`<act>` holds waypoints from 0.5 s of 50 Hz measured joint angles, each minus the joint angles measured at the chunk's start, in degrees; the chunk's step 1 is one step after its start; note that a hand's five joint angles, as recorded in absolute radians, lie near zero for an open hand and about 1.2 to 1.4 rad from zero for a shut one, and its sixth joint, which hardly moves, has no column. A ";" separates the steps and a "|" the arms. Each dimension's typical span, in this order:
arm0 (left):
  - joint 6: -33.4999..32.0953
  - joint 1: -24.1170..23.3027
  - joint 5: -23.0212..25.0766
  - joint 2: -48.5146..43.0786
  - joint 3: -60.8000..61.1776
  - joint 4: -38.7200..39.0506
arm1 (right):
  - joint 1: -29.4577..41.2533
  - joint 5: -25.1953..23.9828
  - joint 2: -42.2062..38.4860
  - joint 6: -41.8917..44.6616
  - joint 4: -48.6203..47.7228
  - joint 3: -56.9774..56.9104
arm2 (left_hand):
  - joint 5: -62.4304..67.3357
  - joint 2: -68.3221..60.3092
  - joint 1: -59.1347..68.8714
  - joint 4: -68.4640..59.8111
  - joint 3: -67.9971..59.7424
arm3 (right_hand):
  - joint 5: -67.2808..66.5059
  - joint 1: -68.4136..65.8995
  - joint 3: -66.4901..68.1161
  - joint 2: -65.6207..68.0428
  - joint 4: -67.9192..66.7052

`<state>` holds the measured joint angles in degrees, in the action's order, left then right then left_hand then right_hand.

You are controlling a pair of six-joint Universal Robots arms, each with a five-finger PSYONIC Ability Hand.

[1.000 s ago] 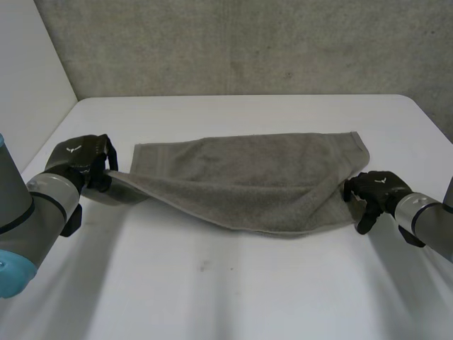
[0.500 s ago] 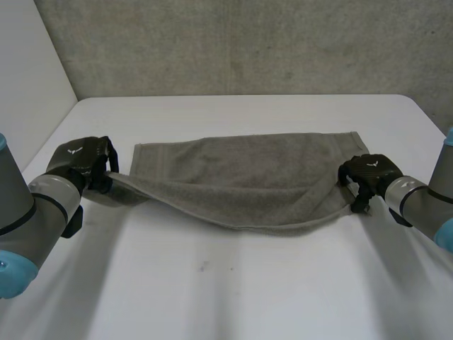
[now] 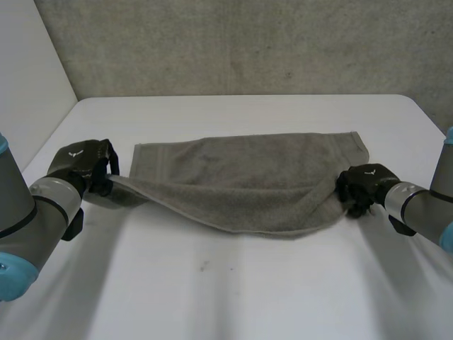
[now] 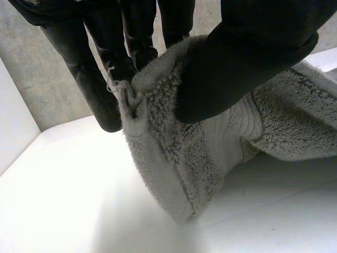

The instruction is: Fold the towel.

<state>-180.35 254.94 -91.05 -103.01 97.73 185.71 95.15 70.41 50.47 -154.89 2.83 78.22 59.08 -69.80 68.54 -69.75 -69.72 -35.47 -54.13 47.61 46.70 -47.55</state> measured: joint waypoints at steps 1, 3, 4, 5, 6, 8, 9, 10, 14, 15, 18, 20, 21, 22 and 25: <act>0.00 0.00 0.00 0.00 0.00 0.00 | 0.00 0.00 0.00 0.00 0.00 0.00 | 0.00 0.00 0.00 0.00 0.00 | 0.00 0.00 0.00 0.00 0.00; 0.00 -0.02 -0.01 0.01 0.07 0.00 | -0.10 0.01 0.54 -0.20 0.26 0.18 | 0.00 0.00 0.00 0.00 0.00 | 3.98 7.55 -6.69 -5.63 6.34; 0.00 -0.02 -0.02 0.03 0.08 0.00 | -0.13 0.01 0.76 -0.33 0.26 0.23 | 0.00 0.00 0.00 0.00 0.00 | 4.24 7.94 -7.06 -6.01 7.01; 0.00 -0.02 -0.02 0.03 0.08 0.00 | -0.13 0.01 0.76 -0.33 0.26 0.23 | 0.00 0.00 0.00 0.00 0.00 | 4.24 7.94 -7.06 -6.01 7.01; 0.00 -0.02 -0.02 0.05 0.10 0.00 | -0.14 0.00 0.85 -0.39 0.28 0.27 | 0.00 0.00 0.00 0.00 0.00 | 4.24 7.94 -7.06 -6.01 7.01; 0.00 -0.01 -0.02 0.09 0.10 0.00 | -0.08 -0.15 1.31 -0.84 0.21 0.62 | 0.00 0.00 0.00 0.00 0.00 | 9.36 13.47 -11.72 -10.72 11.68; 0.00 0.00 -0.02 0.10 0.10 0.00 | -0.03 -0.22 1.42 -0.97 0.16 0.75 | 0.00 0.00 0.00 0.00 0.00 | 9.39 13.61 -11.79 -10.72 11.76; 0.00 0.01 -0.02 0.12 0.10 0.00 | 0.04 -0.31 1.51 -1.10 0.10 0.90 | 0.00 0.00 0.00 0.00 0.00 | 9.44 13.64 -11.88 -10.72 11.80; 0.00 0.03 -0.02 0.14 0.10 0.01 | 0.23 -0.47 1.61 -1.29 -0.14 1.18 | 0.00 0.00 0.00 0.00 0.00 | 9.45 13.64 -11.88 -10.72 11.80; 0.00 0.02 -0.02 0.13 0.10 0.01 | 0.29 -0.51 1.64 -1.32 -0.25 1.27 | 0.00 0.00 0.00 0.00 0.00 | 9.44 13.54 -11.88 -10.72 11.80; 0.00 0.00 -0.02 0.12 0.10 0.01 | 0.37 -0.55 1.80 -1.33 -0.55 1.55 | 0.00 0.00 0.00 0.00 0.00 | 9.45 13.33 -11.87 -10.72 11.80; 0.00 -0.01 -0.02 0.11 0.10 0.01 | 0.37 -0.58 2.03 -1.33 -0.77 1.81 | 0.00 0.00 0.00 0.00 0.00 | 9.48 13.28 -11.82 -10.71 11.77; 0.00 -0.02 -0.02 0.11 0.10 0.01 | 0.37 -0.58 2.13 -1.33 -0.86 1.92 | 0.00 0.00 0.00 0.00 0.00 | 9.18 12.48 -11.25 -10.42 11.34; 0.00 -0.03 -0.01 0.10 0.10 0.01 | 0.36 -0.60 2.33 -1.31 -1.13 2.15 | 0.00 0.00 0.00 0.00 0.00 | 8.58 11.77 -10.76 -9.92 10.75; 0.00 -0.05 -0.01 0.09 0.10 0.02 | 0.34 -0.62 2.55 -1.24 -1.80 2.53 | 0.00 0.00 0.00 0.00 0.00 | 7.17 9.59 -8.82 -7.91 8.73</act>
<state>-180.35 254.89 -91.07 -102.92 97.82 185.73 95.49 69.79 53.01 -156.13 1.03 80.75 59.08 -69.80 68.54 -69.75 -69.72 -28.30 -44.54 38.80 38.78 -38.83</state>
